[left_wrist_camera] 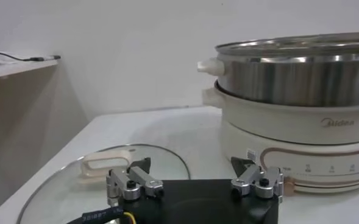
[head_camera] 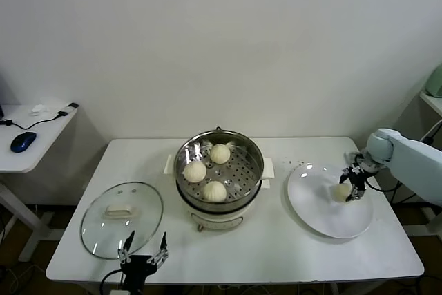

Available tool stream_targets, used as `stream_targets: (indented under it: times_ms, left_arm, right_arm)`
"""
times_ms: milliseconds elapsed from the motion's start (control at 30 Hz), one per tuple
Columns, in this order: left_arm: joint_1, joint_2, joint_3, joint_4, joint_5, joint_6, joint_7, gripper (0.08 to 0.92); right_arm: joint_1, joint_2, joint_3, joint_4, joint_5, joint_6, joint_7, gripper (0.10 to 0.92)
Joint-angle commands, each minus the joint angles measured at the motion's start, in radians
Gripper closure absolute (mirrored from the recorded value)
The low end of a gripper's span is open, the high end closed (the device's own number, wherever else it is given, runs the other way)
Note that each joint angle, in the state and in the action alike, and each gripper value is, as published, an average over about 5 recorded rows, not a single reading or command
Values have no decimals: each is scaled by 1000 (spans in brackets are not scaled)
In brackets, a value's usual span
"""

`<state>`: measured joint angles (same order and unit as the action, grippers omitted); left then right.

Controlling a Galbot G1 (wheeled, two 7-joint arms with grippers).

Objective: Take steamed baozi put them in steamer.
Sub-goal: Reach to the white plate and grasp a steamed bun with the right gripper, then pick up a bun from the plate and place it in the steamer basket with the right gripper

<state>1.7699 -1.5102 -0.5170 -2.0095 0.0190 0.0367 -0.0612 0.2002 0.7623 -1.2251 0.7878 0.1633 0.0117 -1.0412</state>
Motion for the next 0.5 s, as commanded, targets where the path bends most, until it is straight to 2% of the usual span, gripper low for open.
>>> stream_targets:
  times_ms: [33,200,333,500]
  left_arm:
    - [3,3,4,-6,0,1,-1,177]
    - [6,6,16,-20,3,3,-1,177]
    - [6,8,28,-31,6,5,-1,177]
    - [8,9,44,-45,9,7,0,177]
  right_arm:
    - [69,6,-62,25,30,-6,-37,374]
    - [280,3,-214,114,153,-29,-40,395]
    - [577,36,-461,259,351,-65,-48,397]
    - [951,150,-728,487,624,-127,-66,398]
